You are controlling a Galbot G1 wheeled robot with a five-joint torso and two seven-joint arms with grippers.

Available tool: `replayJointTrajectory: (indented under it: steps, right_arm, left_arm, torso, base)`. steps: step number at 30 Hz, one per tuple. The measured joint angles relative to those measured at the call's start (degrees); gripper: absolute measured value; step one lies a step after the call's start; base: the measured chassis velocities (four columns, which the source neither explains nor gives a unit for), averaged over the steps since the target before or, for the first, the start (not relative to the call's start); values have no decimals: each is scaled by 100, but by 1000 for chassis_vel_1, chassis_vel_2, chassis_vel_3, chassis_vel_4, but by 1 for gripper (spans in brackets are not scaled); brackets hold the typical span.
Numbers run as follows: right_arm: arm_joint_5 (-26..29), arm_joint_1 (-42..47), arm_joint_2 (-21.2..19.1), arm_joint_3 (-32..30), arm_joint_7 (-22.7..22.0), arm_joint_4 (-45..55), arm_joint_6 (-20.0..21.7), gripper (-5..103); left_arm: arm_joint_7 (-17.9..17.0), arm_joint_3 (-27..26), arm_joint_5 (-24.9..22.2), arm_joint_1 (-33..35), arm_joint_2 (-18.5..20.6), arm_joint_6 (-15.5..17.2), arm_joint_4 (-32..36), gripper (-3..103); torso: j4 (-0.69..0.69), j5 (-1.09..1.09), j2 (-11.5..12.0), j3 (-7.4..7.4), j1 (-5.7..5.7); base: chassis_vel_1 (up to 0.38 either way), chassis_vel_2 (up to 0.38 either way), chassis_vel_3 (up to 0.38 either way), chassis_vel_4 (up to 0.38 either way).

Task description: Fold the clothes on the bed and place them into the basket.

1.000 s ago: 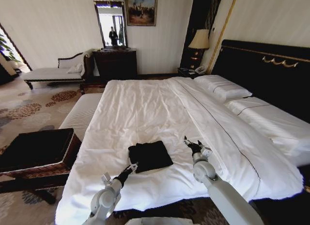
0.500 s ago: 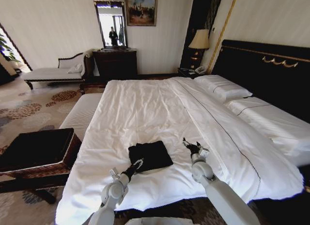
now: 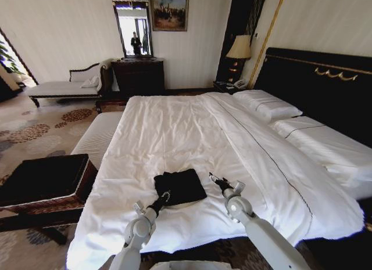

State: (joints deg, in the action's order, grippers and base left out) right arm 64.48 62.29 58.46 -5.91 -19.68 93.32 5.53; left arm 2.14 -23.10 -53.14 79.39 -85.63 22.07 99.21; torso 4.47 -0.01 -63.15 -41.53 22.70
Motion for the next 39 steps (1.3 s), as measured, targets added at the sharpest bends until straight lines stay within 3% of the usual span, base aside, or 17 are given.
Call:
replayJointTrajectory:
  steps: [10, 22, 31, 34, 37, 39]
  right_arm:
    - [659, -48, 97, 171, 685, -182, -90, 100]
    - [624, 201, 56, 306, 1617, -40, -501, 102]
    - [282, 269, 46, 546, 1956, -102, -616, 75]
    - [222, 277, 66, 639, 1994, -111, -649, 58]
    - [212, 282, 80, 675, 1999, -111, -672, 52]
    - [195, 299, 91, 708, 2032, -107, -732, 42]
  left_arm:
    - [5, -47, 34, -4, 41, -54, 15, 9]
    - [4, -51, 66, -50, 48, -73, -4, 9]
    - [-2, -70, 71, -31, 37, -77, 8, 9]
    - [-3, -77, 85, -16, 36, -88, 24, 9]
    - [-3, -83, 90, -4, 35, -92, 35, 9]
    - [-4, -90, 105, 12, 35, -96, 48, 9]
  torso:
    - [0, -1, 0, 0, 0]
    - [-1, 1, 0, 0, 0]
    - [0, 0, 0, 0, 0]
    - [0, 0, 0, 0, 0]
    - [0, 1, 0, 0, 0]
    - [0, 0, 0, 0, 0]
  base:
    - [0, 0, 0, 0]
    - [0, 0, 0, 0]
    - [0, 0, 0, 0]
    - [0, 0, 0, 0]
    - [0, 0, 0, 0]
    - [0, 0, 0, 0]
